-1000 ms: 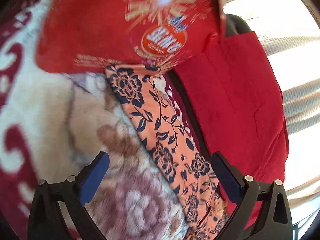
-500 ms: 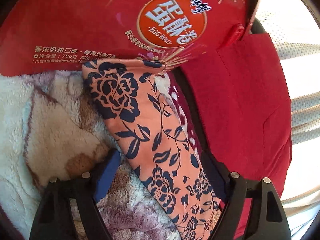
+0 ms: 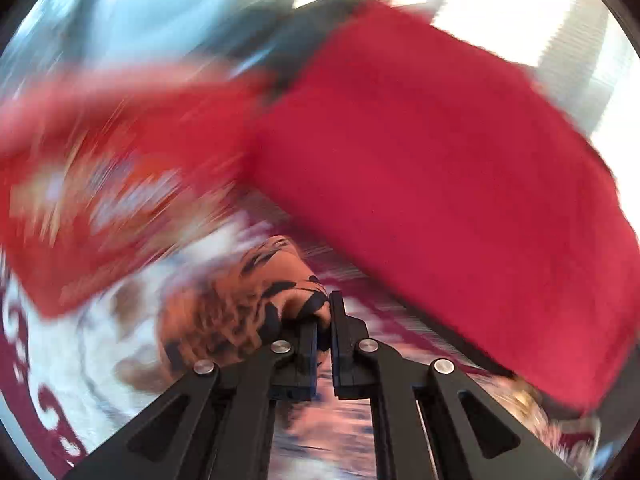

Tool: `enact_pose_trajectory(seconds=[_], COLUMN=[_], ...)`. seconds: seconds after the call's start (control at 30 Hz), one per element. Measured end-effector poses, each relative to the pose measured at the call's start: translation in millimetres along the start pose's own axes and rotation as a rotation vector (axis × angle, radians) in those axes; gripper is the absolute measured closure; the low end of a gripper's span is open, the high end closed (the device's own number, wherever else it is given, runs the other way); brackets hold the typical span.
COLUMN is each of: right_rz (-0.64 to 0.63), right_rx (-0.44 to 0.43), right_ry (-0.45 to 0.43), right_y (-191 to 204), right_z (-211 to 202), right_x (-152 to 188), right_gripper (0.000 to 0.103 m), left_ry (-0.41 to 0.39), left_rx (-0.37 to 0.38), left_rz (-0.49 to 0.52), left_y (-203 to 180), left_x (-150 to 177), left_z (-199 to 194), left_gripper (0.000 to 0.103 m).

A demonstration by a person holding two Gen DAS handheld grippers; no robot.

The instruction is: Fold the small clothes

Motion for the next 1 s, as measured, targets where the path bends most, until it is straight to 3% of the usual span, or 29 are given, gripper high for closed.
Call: enact_pose_trajectory(seconds=[0.07,0.17,0.3,0.33,0.37,0.4,0.43,0.5,0.57,0.7,0.77,0.9,1.0], right_rz=[0.003,0.008,0.02,0.026,0.034,0.042,0.052,0.068,0.081,0.132,0.143,0.17,0.24], right_rx=[-0.005,-0.011,-0.027,-0.036,-0.047,-0.059,-0.071,-0.093,-0.11,-0.128,-0.159,-0.239,-0.26], right_ry=[-0.002,-0.003,-0.007,-0.009,-0.012,-0.014,-0.018,-0.027,-0.033,-0.05,-0.079,-0.09,-0.035], right_y=[0.3,0.2,-1.0,-2.0,-3.4,-4.8,-6.3,-8.9,-10.5,-13.6,-9.4,1.3,-1.0], right_z=[-0.6,-1.4,-2.7,-3.5,-4.4,-5.1,-5.9,-8.3,-10.2,-22.0,-37.3,-48.7,-28.9], right_x=[-0.2,-0.8,-1.1,-1.2,-1.4,-1.6,-1.8,-1.9,-2.1,-5.0,-10.0,-39.2,-78.8], right_gripper=[0.004,0.004,0.004,0.004,0.004,0.004,0.004,0.004,0.004,0.005,0.005,0.005,0.005], left_ry=[-0.06,-0.097,-0.024,0.004,0.077,0.142,0.176,0.226,0.248,0.205,0.157,0.173,0.197], left_rx=[0.083,0.252,0.392,0.407,0.409,0.395,0.377,0.314,0.277,0.191,0.112,0.032,0.033], left_rz=[0.149,0.343,0.494,0.527,0.594,0.64,0.662,0.661,0.586,0.414,0.377,0.329,0.281], left_y=[-71.0,-187.3,-296.2,-312.5,-332.4,-341.6,-343.1,-328.3,-301.7,-224.8,-188.7,-138.0,-111.6], left_x=[4.5,38.4,107.7,125.1,153.2,174.9,187.4,208.6,204.8,183.1,175.4,180.1,187.4], left_z=[-30.0,-70.9,-78.1,-71.0,-54.0,-38.3,-27.9,-2.7,10.9,11.2,18.1,39.7,54.0], left_gripper=[0.098,0.098,0.095,0.088,0.064,0.051,0.042,0.042,0.042,0.042,0.036,0.035,0.035])
Point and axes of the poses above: each gripper's, at about its wrist camera, not at the fingertips, and z roughly the way its jaws point, y to its left, x to its underside, the point moved 1 cm from there along z, roughly the way its jaws point, and after that the axes turned 3 degrees about y, right-handed, at the moved point
